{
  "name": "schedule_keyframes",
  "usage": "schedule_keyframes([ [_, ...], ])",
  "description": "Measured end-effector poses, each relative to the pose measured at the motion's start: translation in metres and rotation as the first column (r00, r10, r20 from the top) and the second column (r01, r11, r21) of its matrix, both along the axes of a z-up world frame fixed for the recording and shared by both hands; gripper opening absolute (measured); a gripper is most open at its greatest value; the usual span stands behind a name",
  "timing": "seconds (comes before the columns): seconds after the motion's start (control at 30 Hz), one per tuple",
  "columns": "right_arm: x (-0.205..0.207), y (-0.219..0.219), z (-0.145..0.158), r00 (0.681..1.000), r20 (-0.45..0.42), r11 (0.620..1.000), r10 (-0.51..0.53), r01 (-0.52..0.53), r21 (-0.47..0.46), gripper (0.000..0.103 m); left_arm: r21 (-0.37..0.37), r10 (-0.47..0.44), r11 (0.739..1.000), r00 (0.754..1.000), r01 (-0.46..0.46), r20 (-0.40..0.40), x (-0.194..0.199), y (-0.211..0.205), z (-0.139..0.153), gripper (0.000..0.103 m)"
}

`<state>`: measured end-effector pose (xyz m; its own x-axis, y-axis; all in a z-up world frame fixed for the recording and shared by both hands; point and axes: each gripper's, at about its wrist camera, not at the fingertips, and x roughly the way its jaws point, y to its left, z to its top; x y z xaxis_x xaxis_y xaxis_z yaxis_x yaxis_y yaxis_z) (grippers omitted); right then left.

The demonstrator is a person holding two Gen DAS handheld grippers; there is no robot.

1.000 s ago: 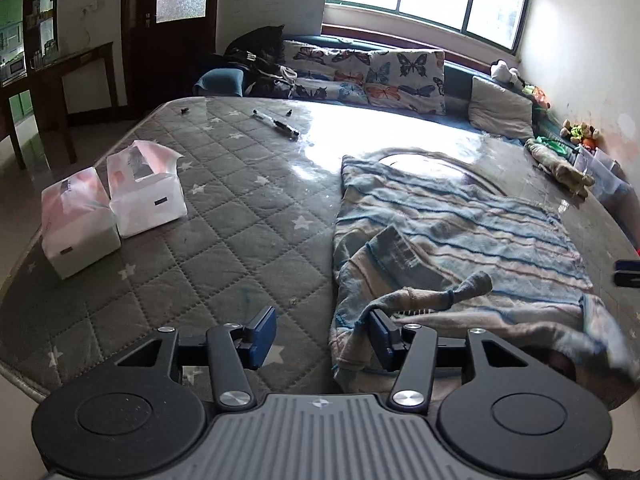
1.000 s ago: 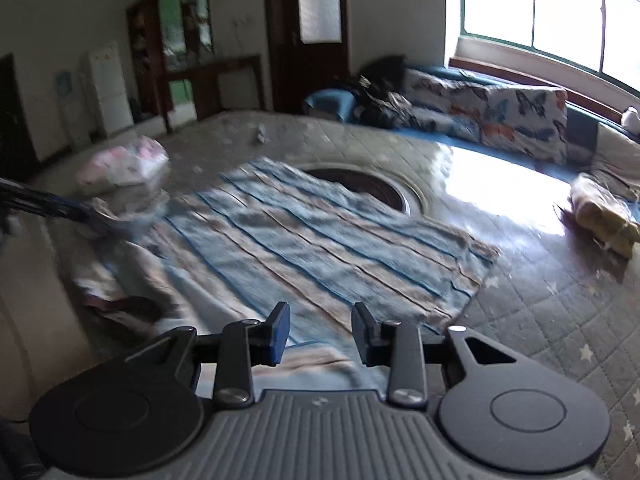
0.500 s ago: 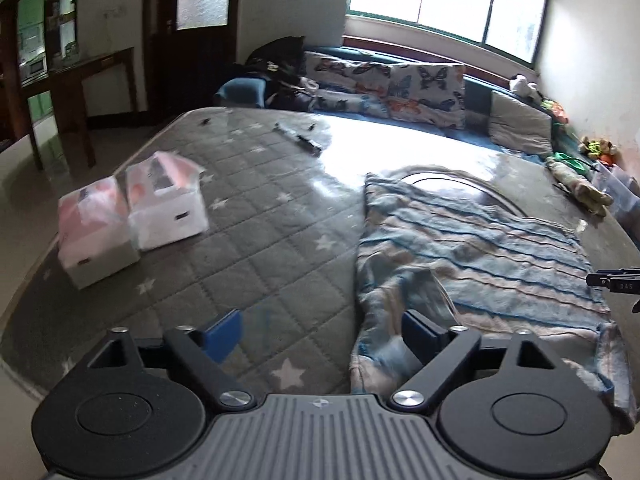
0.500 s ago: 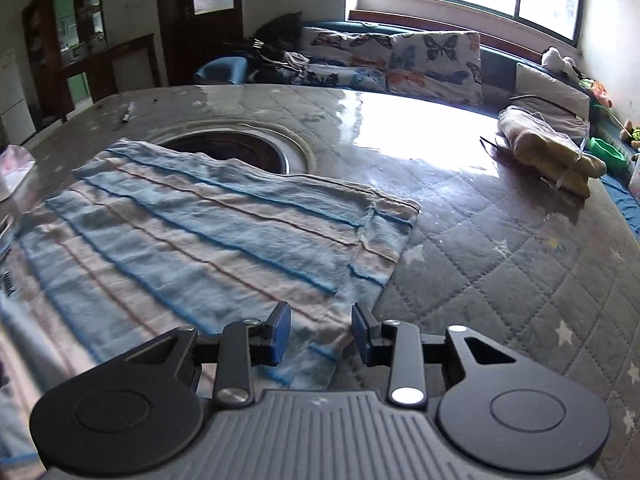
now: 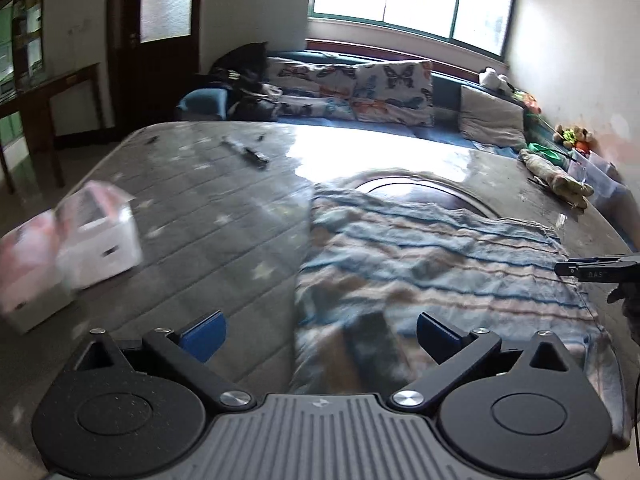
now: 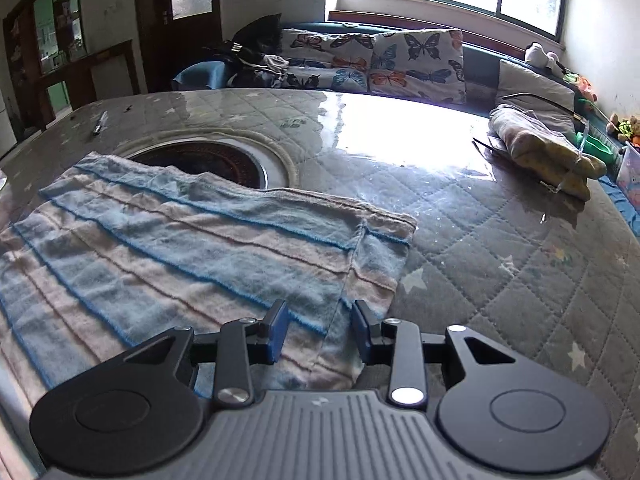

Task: Fold clothes
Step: 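Release the towel with both grippers and smooth it flat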

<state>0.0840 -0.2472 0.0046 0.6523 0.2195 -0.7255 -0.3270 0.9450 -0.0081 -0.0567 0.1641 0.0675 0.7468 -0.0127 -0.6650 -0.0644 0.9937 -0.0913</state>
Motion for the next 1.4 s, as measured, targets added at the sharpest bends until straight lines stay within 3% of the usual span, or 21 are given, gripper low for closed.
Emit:
schedule_keyframes([
  [0.2, 0.008, -0.005, 0.002, 0.999, 0.005, 0.999, -0.042, 0.042, 0.008, 0.035, -0.014, 0.001, 1.000, 1.000, -0.001, -0.005, 0.068, -0.008, -0.007, 0.099],
  [0.27, 0.012, -0.009, 0.001, 0.998, 0.001, 0.998, -0.058, 0.058, 0.010, 0.035, -0.013, 0.001, 1.000, 1.000, -0.001, -0.019, 0.088, -0.010, -0.010, 0.084],
  [0.33, 0.015, -0.012, 0.001, 0.997, -0.012, 0.997, -0.072, 0.072, 0.016, 0.035, -0.053, -0.043, 0.998, 0.999, 0.042, -0.029, 0.101, -0.014, -0.012, 0.078],
  [0.5, 0.022, -0.011, 0.000, 0.997, -0.019, 0.997, -0.075, 0.075, 0.010, 0.035, -0.023, -0.122, 0.992, 0.992, 0.121, -0.038, 0.123, -0.034, -0.019, 0.077],
  [0.6, 0.029, -0.008, -0.001, 0.997, -0.007, 0.997, -0.081, 0.081, 0.003, 0.022, -0.024, -0.147, 0.989, 0.987, 0.146, -0.071, 0.140, -0.038, -0.031, 0.070],
  [0.67, 0.033, -0.006, -0.001, 0.997, 0.005, 0.997, -0.078, 0.078, -0.008, 0.014, -0.023, -0.143, 0.990, 0.985, 0.141, -0.101, 0.149, -0.035, -0.040, 0.059],
  [0.83, 0.044, -0.001, -0.003, 0.997, 0.020, 0.997, -0.076, 0.077, -0.018, 0.007, -0.009, -0.108, 0.994, 0.986, 0.108, -0.128, 0.164, -0.026, -0.058, 0.045],
  [1.13, 0.069, 0.004, -0.004, 0.995, 0.036, 0.995, -0.092, 0.094, -0.036, 0.007, 0.061, -0.078, 0.995, 0.991, 0.085, -0.107, 0.186, -0.032, -0.064, 0.044],
  [1.4, 0.105, 0.007, -0.008, 0.995, 0.057, 0.994, -0.083, 0.086, -0.064, 0.007, 0.077, -0.060, 0.995, 0.994, 0.067, -0.094, 0.214, -0.037, -0.066, 0.044],
])
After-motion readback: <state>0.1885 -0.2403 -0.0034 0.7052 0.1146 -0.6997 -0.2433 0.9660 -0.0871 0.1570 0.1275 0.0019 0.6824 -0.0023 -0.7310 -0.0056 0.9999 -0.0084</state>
